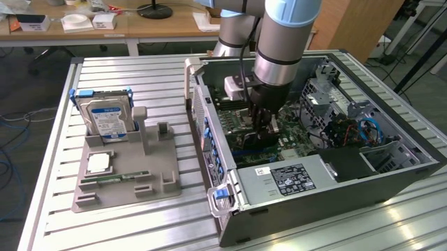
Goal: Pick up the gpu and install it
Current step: 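Insert the gpu into the slot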
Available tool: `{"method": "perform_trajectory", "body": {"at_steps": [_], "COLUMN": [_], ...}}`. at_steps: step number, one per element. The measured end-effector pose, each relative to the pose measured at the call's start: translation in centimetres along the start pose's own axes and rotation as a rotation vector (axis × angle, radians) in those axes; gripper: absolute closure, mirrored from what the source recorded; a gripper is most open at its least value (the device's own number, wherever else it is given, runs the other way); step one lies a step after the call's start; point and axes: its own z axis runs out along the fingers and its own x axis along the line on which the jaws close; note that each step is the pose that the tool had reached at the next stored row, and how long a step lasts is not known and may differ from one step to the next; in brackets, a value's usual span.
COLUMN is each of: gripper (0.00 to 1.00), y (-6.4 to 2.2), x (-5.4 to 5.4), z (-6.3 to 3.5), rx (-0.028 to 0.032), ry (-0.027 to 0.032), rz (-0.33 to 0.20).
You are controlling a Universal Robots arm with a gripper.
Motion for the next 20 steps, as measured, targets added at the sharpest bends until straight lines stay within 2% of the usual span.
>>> {"method": "perform_trajectory", "body": {"at_steps": [20], "gripper": [0.74], "y": [0.01], "x": [0.0], "z": [0.11], "rx": [0.0001], "ry": [0.0001], "rz": [0.0]}}
